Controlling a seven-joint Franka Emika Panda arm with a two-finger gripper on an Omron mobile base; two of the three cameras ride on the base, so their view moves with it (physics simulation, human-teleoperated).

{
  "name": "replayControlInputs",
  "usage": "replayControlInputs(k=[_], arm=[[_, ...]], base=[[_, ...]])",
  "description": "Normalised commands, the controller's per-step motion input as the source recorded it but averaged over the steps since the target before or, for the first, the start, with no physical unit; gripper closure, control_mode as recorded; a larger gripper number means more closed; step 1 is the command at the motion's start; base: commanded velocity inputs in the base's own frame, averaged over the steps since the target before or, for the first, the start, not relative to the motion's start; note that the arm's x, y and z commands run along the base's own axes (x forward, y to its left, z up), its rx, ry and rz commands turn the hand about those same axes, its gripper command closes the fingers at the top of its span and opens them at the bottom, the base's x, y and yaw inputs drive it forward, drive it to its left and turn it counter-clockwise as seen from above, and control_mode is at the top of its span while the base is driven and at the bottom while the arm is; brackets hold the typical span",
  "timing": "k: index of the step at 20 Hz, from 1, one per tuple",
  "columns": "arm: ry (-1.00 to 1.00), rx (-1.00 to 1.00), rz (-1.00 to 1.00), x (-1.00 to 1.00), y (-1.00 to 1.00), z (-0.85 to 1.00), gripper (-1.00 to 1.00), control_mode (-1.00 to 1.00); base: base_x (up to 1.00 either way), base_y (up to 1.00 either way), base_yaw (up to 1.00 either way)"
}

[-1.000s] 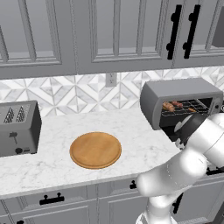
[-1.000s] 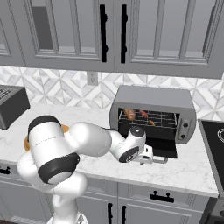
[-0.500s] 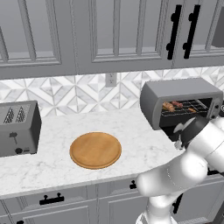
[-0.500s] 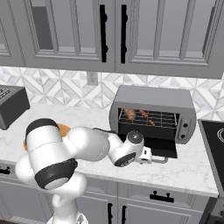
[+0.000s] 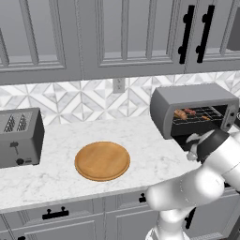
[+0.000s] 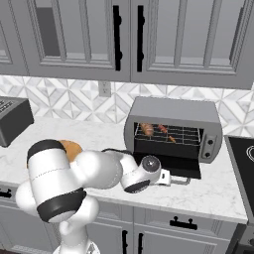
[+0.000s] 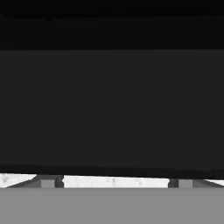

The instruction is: Pick up the kebab skewer and baguette bread, and place them inside the toaster oven. Close the toaster oven door and start by setting the timer.

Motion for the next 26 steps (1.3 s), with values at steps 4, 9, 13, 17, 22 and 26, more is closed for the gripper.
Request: replayControlInputs(k=[4,9,13,17,22,26], arm=[[-0.02,0.00,-0.09,0.71,0.29,0.74,-1.00,-1.00],[0.00,0.00,-0.11,0.81,0.19,0.86,-1.00,-1.00],[-0.02,0.00,-0.11,0.83,0.20,0.95,-1.00,-1.00],[-0.11,0.00,-0.12,0.78,0.25,0.70,-1.00,-1.00],[-0.25,-0.02,-0.12,0.72,0.31,0.44,-1.00,-1.00],[-0.30,-0.05,-0.13,0.61,0.45,0.18,-1.00,-1.00]], base=[[0.00,0.00,0.00],[0.00,0.00,0.00],[0.00,0.00,0.00],[0.00,0.00,0.00],[0.00,0.00,0.00],[0.00,0.00,0.00]])
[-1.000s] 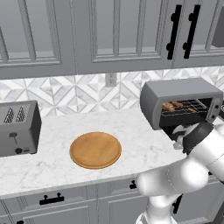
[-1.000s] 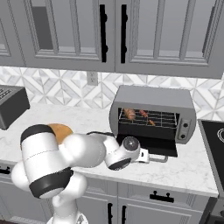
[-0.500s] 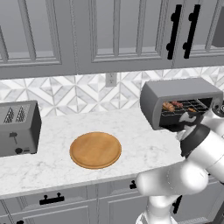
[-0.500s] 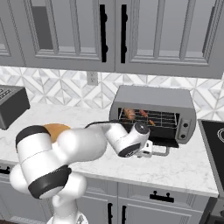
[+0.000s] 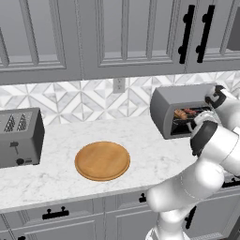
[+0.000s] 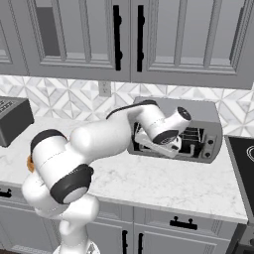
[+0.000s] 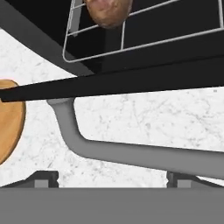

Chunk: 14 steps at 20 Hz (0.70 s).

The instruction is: Pick up the kebab skewer and baguette bread, and place them inside the toaster oven. Close the toaster oven door and start by setting the timer.

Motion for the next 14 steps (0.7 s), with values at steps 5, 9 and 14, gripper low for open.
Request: replayControlInputs(k=[5,9,14], arm=[[-0.33,-0.09,-0.14,0.50,0.53,0.01,-1.00,-1.00],[-0.25,-0.09,-0.15,0.36,0.53,-0.11,-1.00,-1.00],[-0.17,-0.06,-0.15,0.44,0.32,-0.02,-1.00,-1.00]], base=[[0.00,0.00,0.00],[0.00,0.00,0.00],[0.00,0.00,0.00]])
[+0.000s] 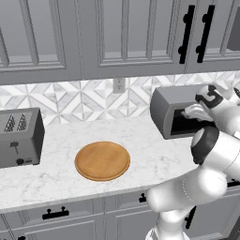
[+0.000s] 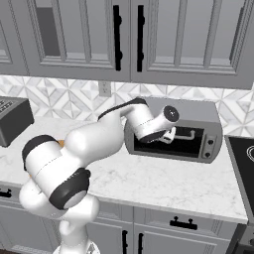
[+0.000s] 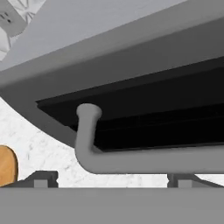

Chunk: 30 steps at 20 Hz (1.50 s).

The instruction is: Pick up the kebab skewer and baguette bread, and place them inside the toaster oven. Close the toaster oven door and start by setting the timer.

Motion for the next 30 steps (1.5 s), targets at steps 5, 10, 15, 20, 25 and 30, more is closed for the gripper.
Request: replayControlInputs(k=[5,10,15,20,25,30], arm=[[-0.08,-0.01,-0.11,0.11,0.00,0.05,-1.00,-1.00],[-0.04,0.00,-0.08,-0.08,0.00,0.29,-1.00,-1.00],[0.00,0.00,-0.10,-0.66,-0.07,0.23,-1.00,-1.00],[0.00,0.00,-0.10,-0.65,0.00,0.00,-1.00,-1.00],[0.00,0.00,-0.08,-0.29,-0.21,0.02,-1.00,-1.00],[0.09,0.09,-0.23,-0.01,-0.50,0.32,-1.00,-1.00]], base=[[0.00,0.00,0.00],[0.00,0.00,0.00],[0.00,0.00,0.00],[0.00,0.00,0.00],[0.00,0.00,0.00],[0.00,0.00,0.00]])
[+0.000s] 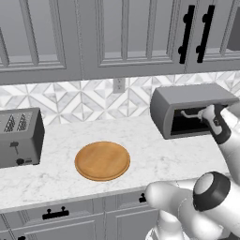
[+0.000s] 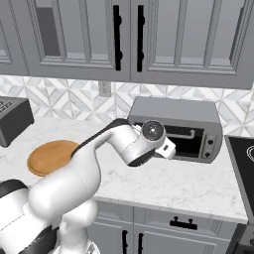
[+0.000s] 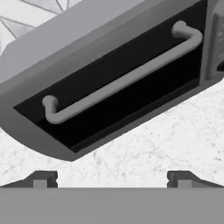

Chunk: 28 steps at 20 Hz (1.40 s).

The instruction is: Pick up the kebab skewer and baguette bread, and place them inside the toaster oven. Close the toaster oven door and start by setting the timer.

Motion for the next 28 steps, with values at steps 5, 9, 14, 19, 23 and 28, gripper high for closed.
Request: replayControlInputs(k=[5,9,14,19,23,28], arm=[[0.11,0.21,-0.27,-0.11,-0.46,0.36,-1.00,-1.00],[0.18,0.26,-0.26,-0.03,-0.51,0.25,-1.00,-1.00],[0.08,0.27,-0.08,-0.23,-0.48,0.04,-1.00,-1.00],[0.00,0.38,-0.02,-0.26,-0.40,-0.24,-1.00,-1.00],[0.00,0.33,-0.32,0.18,0.00,-0.33,-1.00,-1.00],[-0.01,0.32,-0.24,0.11,-0.34,-0.06,-1.00,-1.00]], base=[[0.00,0.00,0.00],[0.00,0.00,0.00],[0.00,0.00,0.00],[0.00,0.00,0.00],[0.00,0.00,0.00],[0.00,0.00,0.00]])
